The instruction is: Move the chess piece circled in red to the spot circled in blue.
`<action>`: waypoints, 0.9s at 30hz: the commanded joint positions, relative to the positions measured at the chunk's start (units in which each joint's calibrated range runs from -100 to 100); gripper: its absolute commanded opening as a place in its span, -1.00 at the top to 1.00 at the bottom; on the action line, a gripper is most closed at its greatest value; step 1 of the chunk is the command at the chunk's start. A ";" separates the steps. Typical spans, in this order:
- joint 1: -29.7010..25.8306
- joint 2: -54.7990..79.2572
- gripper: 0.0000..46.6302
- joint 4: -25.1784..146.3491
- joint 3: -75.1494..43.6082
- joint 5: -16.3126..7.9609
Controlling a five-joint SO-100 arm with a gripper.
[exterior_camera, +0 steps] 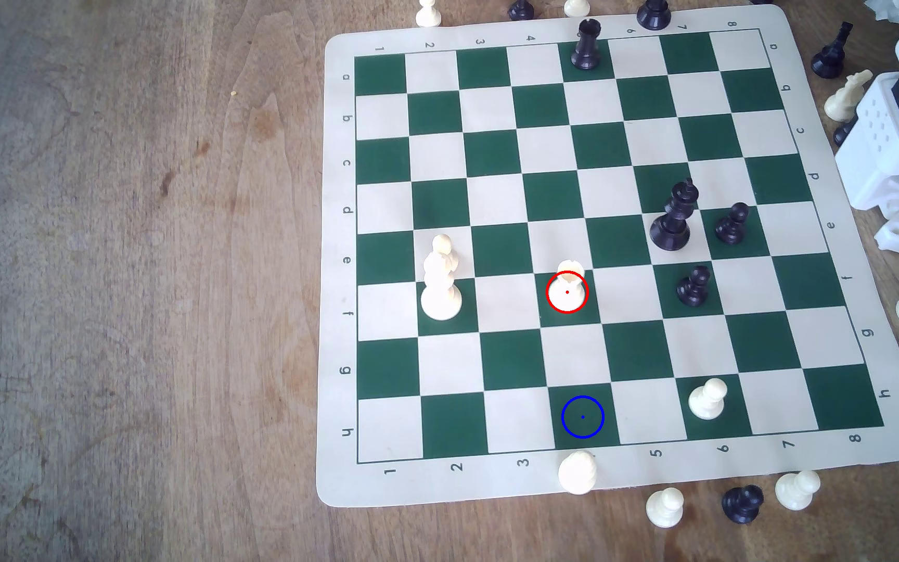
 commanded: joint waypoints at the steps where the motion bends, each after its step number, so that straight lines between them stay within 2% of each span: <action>1: -0.46 0.14 0.99 -1.35 0.81 0.10; 18: -1.56 0.05 0.99 2.50 0.90 0.05; 23: -1.64 0.05 0.99 21.50 0.90 -0.63; 27: -3.36 0.14 0.99 42.31 0.81 -0.20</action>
